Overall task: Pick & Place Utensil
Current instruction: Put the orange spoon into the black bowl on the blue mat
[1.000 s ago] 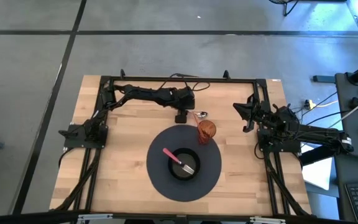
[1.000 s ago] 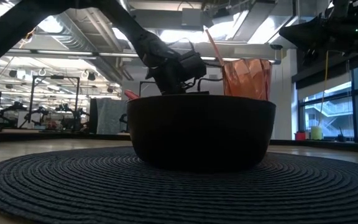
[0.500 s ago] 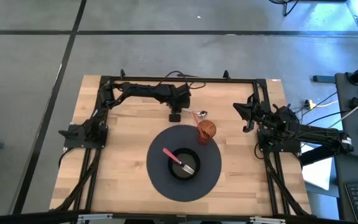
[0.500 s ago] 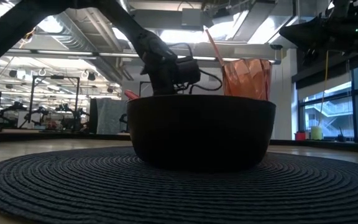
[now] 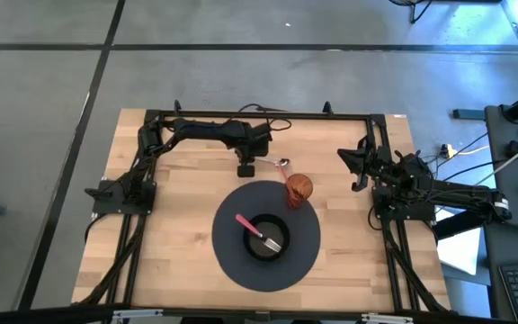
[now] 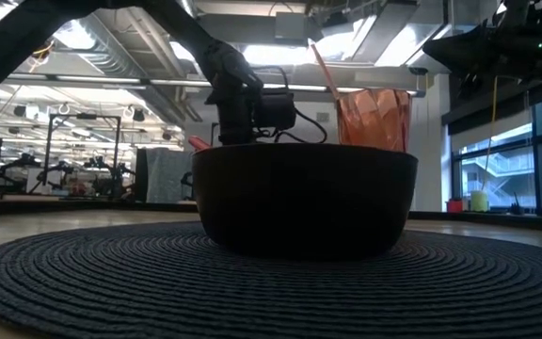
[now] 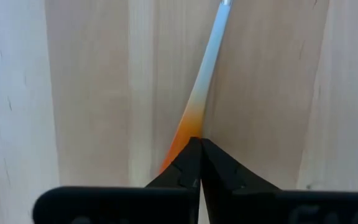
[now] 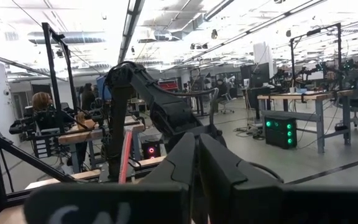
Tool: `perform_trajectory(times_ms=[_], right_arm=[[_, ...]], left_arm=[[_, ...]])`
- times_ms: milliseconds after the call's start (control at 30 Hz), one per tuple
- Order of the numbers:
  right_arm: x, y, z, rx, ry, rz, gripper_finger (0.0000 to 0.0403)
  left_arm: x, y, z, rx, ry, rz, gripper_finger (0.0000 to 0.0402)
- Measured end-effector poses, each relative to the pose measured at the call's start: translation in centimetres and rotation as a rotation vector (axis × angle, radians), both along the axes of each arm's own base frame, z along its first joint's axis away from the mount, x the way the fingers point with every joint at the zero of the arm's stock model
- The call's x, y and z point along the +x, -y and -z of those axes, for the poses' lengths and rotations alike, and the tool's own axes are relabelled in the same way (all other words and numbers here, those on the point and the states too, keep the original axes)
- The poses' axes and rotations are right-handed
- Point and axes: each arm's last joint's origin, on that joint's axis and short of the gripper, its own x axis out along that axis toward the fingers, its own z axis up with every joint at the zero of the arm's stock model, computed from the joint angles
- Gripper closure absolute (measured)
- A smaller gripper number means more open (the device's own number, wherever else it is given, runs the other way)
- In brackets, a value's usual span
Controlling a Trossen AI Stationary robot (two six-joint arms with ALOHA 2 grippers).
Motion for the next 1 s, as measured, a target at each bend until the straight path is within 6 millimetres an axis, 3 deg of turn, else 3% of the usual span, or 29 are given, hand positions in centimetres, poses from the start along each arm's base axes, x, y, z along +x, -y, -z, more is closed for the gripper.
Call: perform_trajectory(times_ms=[333, 567, 800, 900, 1000], right_arm=[[0.0, 0.0, 0.0, 0.020, 0.007, -0.017, 0.0379], [0.0, 0.0, 0.0, 0.024, 0.009, -0.019, 0.0379], [0.0, 0.0, 0.0, 0.023, 0.009, -0.018, 0.0379], [0.0, 0.0, 0.0, 0.022, 0.009, -0.017, 0.0379], [0.0, 0.0, 0.0, 0.022, 0.009, -0.017, 0.0379]], left_arm=[[-1.0, 0.2, 0.0, -0.070, -0.074, -0.125, 0.0400], [-1.0, 0.2, -0.4, -0.058, -0.068, -0.061, 0.0399], [-0.9, 1.2, -3.0, -0.072, 0.021, 0.037, 0.0393], [-0.1, 1.4, -4.7, 0.013, 0.117, 0.115, 0.0387], [0.3, 1.3, -5.0, 0.107, 0.125, 0.142, 0.0384]])
